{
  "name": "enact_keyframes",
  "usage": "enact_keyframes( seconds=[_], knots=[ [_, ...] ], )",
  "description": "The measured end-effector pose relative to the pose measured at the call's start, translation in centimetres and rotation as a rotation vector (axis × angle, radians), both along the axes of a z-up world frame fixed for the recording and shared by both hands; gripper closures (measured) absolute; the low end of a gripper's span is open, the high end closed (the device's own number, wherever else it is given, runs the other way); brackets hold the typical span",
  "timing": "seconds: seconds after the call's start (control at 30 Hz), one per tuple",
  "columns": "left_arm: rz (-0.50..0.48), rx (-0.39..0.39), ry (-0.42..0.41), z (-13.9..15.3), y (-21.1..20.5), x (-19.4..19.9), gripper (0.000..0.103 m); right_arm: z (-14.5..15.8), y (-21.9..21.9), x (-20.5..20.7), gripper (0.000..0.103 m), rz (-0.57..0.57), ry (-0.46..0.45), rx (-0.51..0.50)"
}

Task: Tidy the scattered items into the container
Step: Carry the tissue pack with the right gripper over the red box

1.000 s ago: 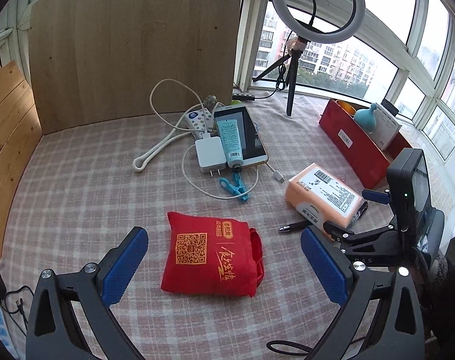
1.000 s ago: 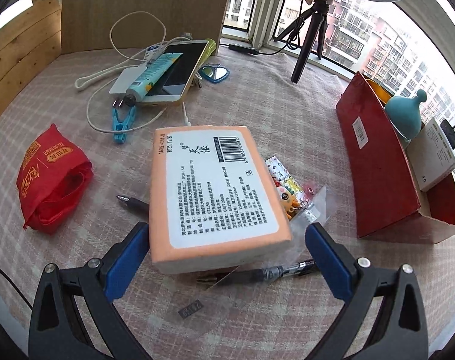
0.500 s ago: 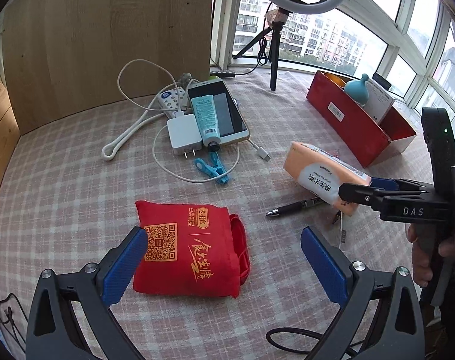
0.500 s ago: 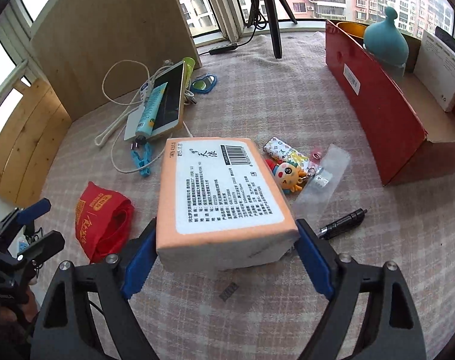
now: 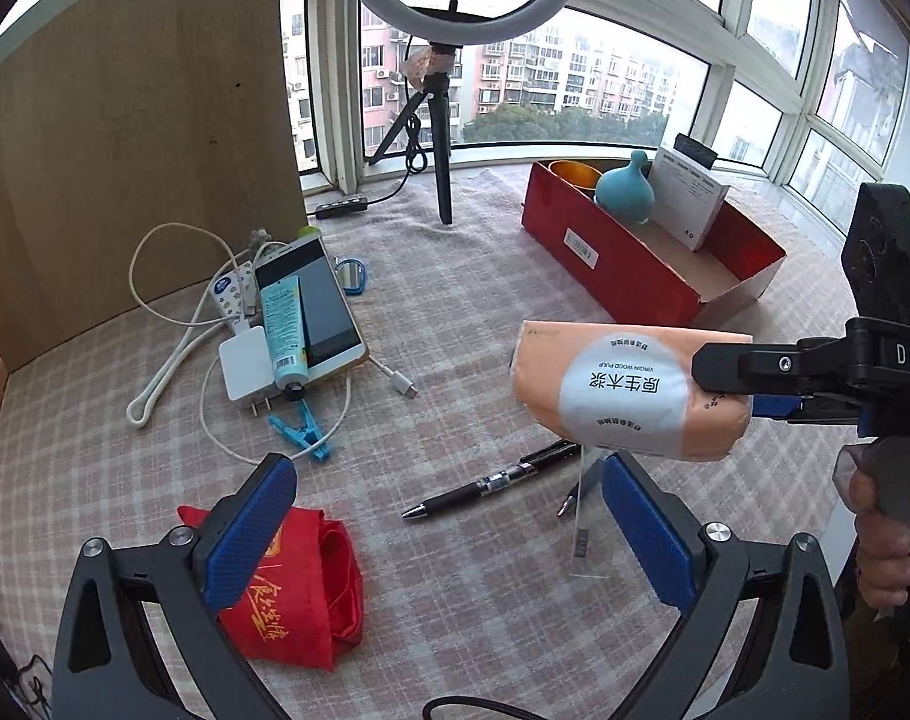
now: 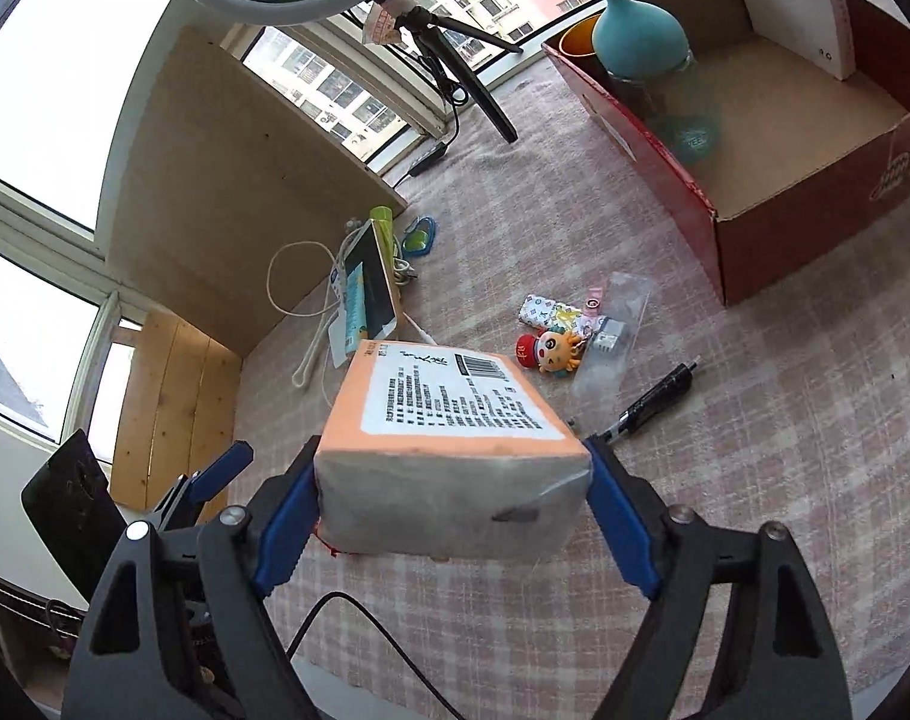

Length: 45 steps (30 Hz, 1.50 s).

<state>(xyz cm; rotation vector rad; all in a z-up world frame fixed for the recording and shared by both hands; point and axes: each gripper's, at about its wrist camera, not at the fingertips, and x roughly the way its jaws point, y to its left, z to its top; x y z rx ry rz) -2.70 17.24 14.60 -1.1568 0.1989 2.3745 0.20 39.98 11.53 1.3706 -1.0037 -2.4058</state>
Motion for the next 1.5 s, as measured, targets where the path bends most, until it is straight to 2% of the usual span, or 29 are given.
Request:
enact_keyframes(
  seconds=[0.2,0.53,0.63,0.8,0.97,1.13,1.3,1.5],
  knots=[
    [-0.036,-0.004,0.027,1.7,5.0,1.1,0.001,2.2,6.3,2.4,0.023,-0.068,0.061,-0.045],
    [-0.054,-0.007,0.056,3.9,11.3,1.7,0.001,8.9,18.9,2.5,0.023,-0.161,0.209,0.286],
    [-0.05,-0.004,0.059,4.4,12.7,1.5,0.001,9.3,21.6,0.2,0.023,-0.178,0.212,0.37],
    [-0.019,-0.018,0.059,4.6,14.0,0.9,0.001,6.9,25.4,-4.5,0.023,-0.217,0.173,0.221],
    [0.029,-0.04,0.048,4.3,14.1,-0.2,0.001,2.3,26.4,-10.0,0.023,-0.286,0.086,0.099],
    [0.072,-0.054,0.032,3.8,13.2,-1.5,0.001,-1.6,27.0,-14.2,0.023,-0.339,-0.018,0.057],
    [0.099,-0.044,0.015,3.3,12.3,-2.8,0.001,-3.4,28.1,-16.1,0.023,-0.376,-0.07,0.017],
    [0.087,-0.033,0.011,2.9,12.5,-3.7,0.001,-3.7,29.3,-16.0,0.023,-0.391,-0.103,-0.028]
  ],
)
